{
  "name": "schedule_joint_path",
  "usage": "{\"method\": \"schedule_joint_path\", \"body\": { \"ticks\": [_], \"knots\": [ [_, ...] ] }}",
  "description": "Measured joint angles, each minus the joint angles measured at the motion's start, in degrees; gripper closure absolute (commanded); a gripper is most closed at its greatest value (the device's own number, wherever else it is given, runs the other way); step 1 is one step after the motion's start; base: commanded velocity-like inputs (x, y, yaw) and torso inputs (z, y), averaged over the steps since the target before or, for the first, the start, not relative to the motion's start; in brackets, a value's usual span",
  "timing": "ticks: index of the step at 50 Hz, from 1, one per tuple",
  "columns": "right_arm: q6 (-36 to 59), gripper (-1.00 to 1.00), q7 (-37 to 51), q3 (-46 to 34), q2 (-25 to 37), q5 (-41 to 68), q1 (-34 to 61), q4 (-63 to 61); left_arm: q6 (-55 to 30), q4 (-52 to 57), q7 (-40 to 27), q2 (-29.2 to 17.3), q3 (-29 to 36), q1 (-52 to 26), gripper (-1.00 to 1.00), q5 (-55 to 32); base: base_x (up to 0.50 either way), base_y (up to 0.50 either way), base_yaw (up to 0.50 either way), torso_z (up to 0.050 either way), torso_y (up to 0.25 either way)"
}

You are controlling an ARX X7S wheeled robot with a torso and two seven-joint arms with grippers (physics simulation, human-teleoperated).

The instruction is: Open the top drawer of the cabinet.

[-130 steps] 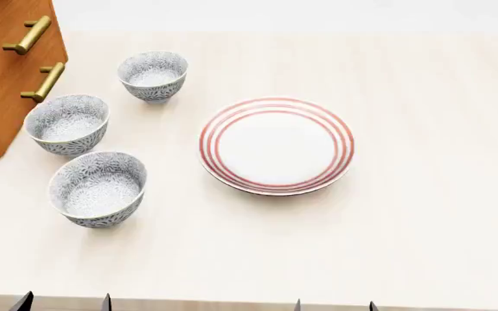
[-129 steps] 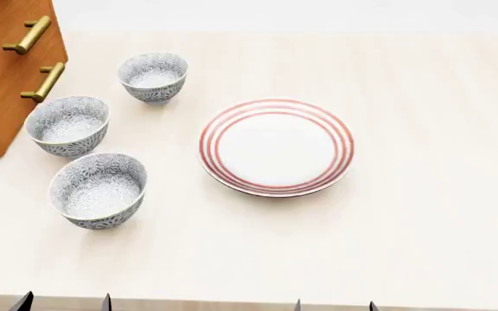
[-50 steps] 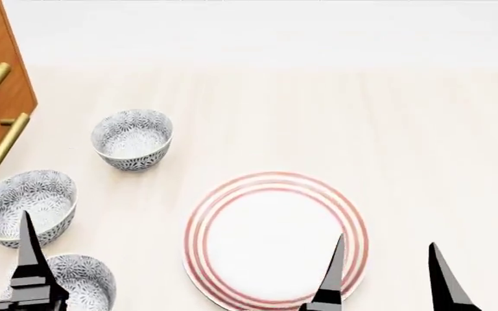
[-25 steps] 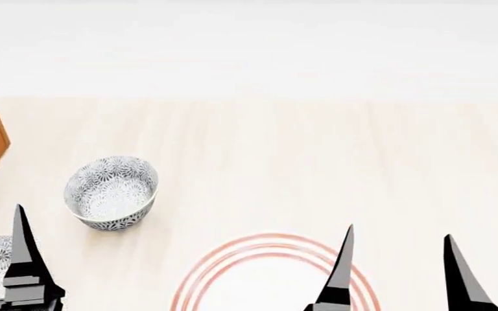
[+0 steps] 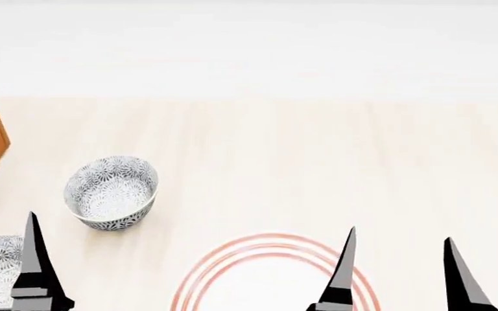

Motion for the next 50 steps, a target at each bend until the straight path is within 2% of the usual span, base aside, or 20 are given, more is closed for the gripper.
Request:
{"method": "schedule_joint_path", "body": {
  "ticks": [33,50],
  "knots": [
    [-3.1,-1.00,0.4,-0.8,0.8,0.7,-0.6,1.3,1.3,-0.2,-0.8,-1.2,0.9,0.5,-1.00,-1.0,0.00,0.00,0.50,0.000,0.000],
    [-2.5,-1.00,0.5,-2.0,1.5,0.9,-0.6,1.9,1.2,-0.1,-1.5,-1.7,1.2,0.6,-1.00,-1.4,-0.01,0.05,0.00,0.000,0.000]
  ]
}}
